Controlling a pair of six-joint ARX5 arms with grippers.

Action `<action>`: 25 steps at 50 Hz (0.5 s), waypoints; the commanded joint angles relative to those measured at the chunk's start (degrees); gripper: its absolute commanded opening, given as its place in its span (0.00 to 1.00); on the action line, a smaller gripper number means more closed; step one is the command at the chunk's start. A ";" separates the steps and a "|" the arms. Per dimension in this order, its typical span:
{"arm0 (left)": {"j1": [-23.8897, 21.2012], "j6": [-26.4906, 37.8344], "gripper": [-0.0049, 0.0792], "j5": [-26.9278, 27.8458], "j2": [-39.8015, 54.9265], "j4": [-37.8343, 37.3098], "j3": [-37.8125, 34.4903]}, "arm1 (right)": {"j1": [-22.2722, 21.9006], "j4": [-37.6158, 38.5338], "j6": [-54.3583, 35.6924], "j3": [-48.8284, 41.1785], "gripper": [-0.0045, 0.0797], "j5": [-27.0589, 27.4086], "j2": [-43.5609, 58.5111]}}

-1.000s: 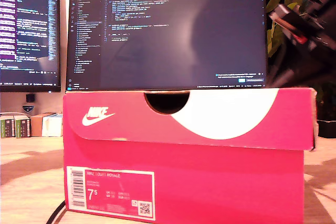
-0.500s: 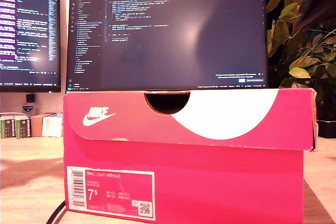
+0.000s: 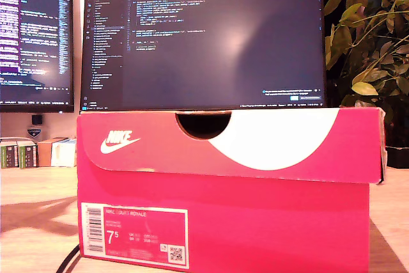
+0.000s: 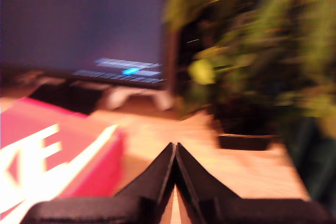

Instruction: Close the red shoebox by pushing the lid with your left arm and holding the box in place with your right arm

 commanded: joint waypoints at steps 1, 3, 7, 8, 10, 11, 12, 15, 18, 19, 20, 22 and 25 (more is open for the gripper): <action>0.11 -0.20 0.04 0.24 0.11 1.49 -2.19 | -1.70 -0.76 -0.13 -0.66 0.04 -0.02 -0.92; 0.11 -0.20 0.04 0.42 0.11 2.08 -2.56 | -2.67 -1.64 -0.07 -0.74 0.04 -0.04 -1.46; 0.11 -0.22 0.04 0.55 -0.07 2.71 -3.37 | -4.00 -2.58 0.87 -1.38 0.04 -0.07 -2.45; 0.11 -0.22 0.04 0.57 -0.22 2.75 -3.58 | -4.26 -2.73 1.38 -1.60 0.04 -0.09 -2.73; 0.11 -0.22 0.04 0.57 -0.50 2.82 -4.15 | -4.63 -2.75 2.23 -2.14 0.04 -0.09 -3.37; 0.11 -0.20 0.04 0.57 -0.61 2.91 -4.50 | -4.79 -2.75 2.95 -2.49 0.04 -0.09 -3.67; 0.11 -0.20 0.04 0.57 -0.63 3.02 -4.87 | -4.90 -2.75 3.96 -2.84 0.04 -0.17 -4.00; 0.11 -0.20 0.04 0.52 -1.07 3.72 -6.36 | -4.92 -2.84 5.99 -4.09 0.04 -0.15 -4.87; 0.11 -0.70 0.04 0.50 -2.38 5.20 -8.59 | -4.92 -2.38 6.62 -5.33 0.04 -0.13 -5.64; 0.11 -0.70 0.04 0.44 -2.91 5.64 -9.38 | -4.92 -2.12 6.84 -5.51 0.04 -0.13 -5.92; 0.11 -0.70 0.04 0.37 -3.48 6.01 -10.19 | -4.92 -2.14 7.02 -5.53 0.04 0.00 -6.23; 0.11 -1.68 0.04 0.37 -4.72 6.73 -11.72 | -4.92 -2.25 7.04 -5.53 0.04 0.98 -6.67; 0.11 -1.77 0.04 -0.09 -6.69 7.50 -14.01 | -4.92 -3.10 8.79 -5.53 0.04 2.14 -6.99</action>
